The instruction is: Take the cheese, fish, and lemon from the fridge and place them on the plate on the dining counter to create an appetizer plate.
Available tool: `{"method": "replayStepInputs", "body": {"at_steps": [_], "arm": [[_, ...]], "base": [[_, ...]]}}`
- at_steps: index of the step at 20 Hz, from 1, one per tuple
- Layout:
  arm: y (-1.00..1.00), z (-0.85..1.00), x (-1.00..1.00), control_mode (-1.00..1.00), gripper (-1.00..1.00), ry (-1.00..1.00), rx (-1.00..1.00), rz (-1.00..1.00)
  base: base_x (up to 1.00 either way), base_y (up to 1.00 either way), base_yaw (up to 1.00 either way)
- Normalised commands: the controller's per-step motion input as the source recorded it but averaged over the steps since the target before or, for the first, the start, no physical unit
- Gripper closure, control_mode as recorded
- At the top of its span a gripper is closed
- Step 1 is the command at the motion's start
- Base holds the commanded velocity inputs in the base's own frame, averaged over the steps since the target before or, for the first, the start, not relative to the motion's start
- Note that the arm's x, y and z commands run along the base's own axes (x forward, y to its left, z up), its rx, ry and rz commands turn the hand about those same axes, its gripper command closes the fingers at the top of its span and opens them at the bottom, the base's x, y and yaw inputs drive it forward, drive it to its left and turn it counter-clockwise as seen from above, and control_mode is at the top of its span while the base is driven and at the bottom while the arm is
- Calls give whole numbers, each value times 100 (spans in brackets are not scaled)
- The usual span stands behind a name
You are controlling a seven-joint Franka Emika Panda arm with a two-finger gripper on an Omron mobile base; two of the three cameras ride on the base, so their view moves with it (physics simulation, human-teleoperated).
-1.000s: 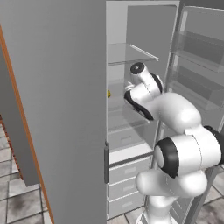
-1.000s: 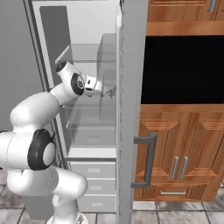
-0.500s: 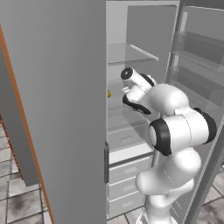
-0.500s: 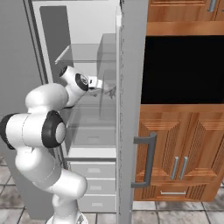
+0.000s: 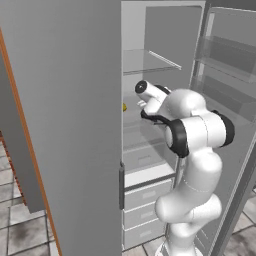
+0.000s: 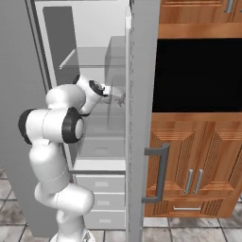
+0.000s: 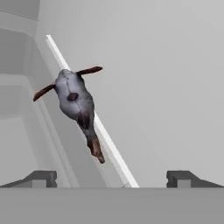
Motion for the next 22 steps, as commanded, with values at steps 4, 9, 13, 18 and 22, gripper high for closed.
{"method": "replayStepInputs", "body": {"at_steps": [4, 9, 13, 18, 22], "arm": [[-14, -16, 49, -100, -100, 0, -1, 0], [-13, -19, 48, -100, -100, 0, 0, 0], [-11, -22, 52, -100, -100, 0, 0, 0], [-6, -23, 56, -100, -100, 2, 0, 0], [-6, -24, 55, -100, -100, 3, 0, 0]], "base": [[0, 0, 0], [0, 0, 0], [0, 0, 0], [0, 0, 0], [0, 0, 0]]}}
